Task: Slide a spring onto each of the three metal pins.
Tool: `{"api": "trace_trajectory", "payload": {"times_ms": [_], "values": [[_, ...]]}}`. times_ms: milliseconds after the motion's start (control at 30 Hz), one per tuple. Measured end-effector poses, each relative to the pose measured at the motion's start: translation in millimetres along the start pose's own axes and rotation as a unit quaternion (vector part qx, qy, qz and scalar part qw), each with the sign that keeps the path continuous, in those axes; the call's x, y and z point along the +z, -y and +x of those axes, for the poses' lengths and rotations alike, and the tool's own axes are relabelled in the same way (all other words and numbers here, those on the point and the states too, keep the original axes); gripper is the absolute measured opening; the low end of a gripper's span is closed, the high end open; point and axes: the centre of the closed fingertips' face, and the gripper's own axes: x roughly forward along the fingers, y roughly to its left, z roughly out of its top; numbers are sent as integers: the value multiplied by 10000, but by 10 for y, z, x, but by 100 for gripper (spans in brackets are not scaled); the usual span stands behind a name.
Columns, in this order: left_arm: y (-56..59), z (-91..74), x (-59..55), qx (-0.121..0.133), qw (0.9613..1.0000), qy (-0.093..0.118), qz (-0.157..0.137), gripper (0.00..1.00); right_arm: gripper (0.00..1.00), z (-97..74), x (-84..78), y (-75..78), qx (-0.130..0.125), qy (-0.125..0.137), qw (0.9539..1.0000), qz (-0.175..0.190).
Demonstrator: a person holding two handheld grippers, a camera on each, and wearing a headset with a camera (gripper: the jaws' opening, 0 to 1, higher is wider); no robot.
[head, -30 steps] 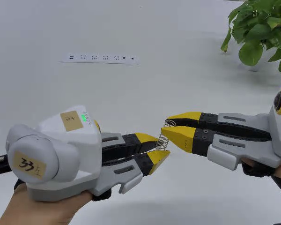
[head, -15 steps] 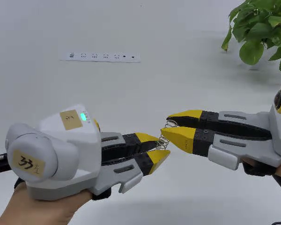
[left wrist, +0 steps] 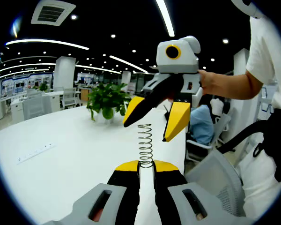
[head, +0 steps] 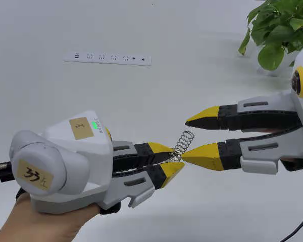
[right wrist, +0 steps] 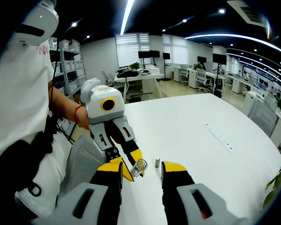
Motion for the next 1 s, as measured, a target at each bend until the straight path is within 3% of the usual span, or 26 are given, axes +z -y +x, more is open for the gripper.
{"api": "trace_trajectory", "payload": {"times_ms": [100,200,300,367,467,667,900,1000], "values": [[-1,-4,-6,-6,10000,24,-10,10,33,24,16,-43,359,-428,9977,-383],[-4,4,-12,-14,10000,52,-19,10,31,73,-33,-79,751,-873,9911,-675],[9,17,-26,-41,10000,48,23,10,30,116,-100,-91,1046,-1355,9797,-1048],[19,21,-37,-57,10000,47,29,10,29,127,-150,-96,1273,-1674,9695,-1260],[38,27,-54,-84,9999,45,39,10,27,158,-174,-133,1548,-2018,9562,-1447],[53,42,-49,-119,9999,84,42,10,22,163,-305,-125,1864,-2604,9297,-1822],[39,41,-52,-104,9999,127,22,10,18,164,-351,-97,2027,-2769,9206,-1864],[41,38,-56,-108,9998,140,14,10,16,166,-359,-101,2065,-2791,9190,-1869]]}}
